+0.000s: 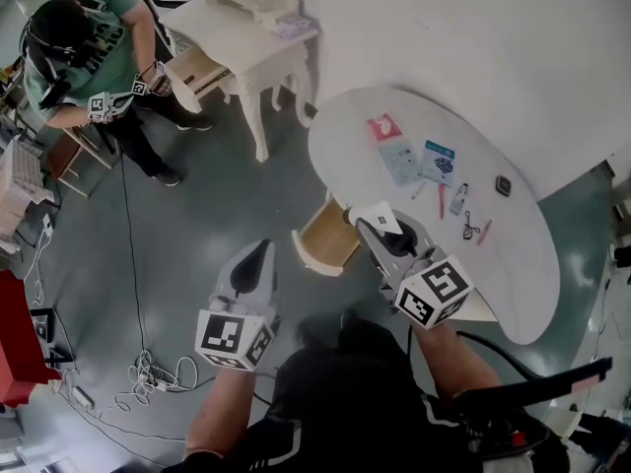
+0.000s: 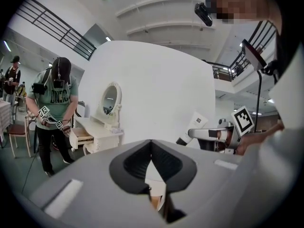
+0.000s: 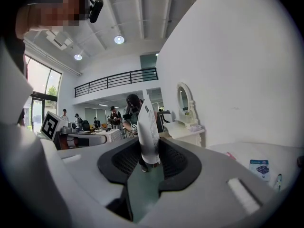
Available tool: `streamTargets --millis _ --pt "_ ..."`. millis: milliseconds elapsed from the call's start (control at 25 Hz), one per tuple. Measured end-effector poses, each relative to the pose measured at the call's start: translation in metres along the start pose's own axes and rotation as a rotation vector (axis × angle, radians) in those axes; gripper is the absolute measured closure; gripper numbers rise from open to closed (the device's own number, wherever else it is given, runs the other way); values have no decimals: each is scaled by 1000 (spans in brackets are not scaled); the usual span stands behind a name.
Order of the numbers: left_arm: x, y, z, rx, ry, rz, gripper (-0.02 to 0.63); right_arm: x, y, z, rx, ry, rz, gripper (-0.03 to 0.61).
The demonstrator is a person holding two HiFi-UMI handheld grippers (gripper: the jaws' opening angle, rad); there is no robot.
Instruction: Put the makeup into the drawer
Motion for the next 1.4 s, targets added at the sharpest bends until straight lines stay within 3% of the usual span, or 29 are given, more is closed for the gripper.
streamTargets --millis 280,640,960,1400 --pt "10 5 40 26 0 0 615 -25 -19 27 31 23 5 457" --pt "8 9 103 41 -3 62 615 -68 -31 56 26 91 -1 457" --pt "39 -1 122 66 42 30 615 -69 -49 91 65 137 -10 457" --pt "89 -71 141 181 44 -53 615 -52 -132 136 228 165 -12 457"
Point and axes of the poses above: the fingertips, and each gripper's own axes: z forward along the fingers, x to its left, y out of its top, the point moved 5 cm from there along -z, backward along the fingers, and after that the axes turned 14 degrees about -z, right-handed, at the moved point
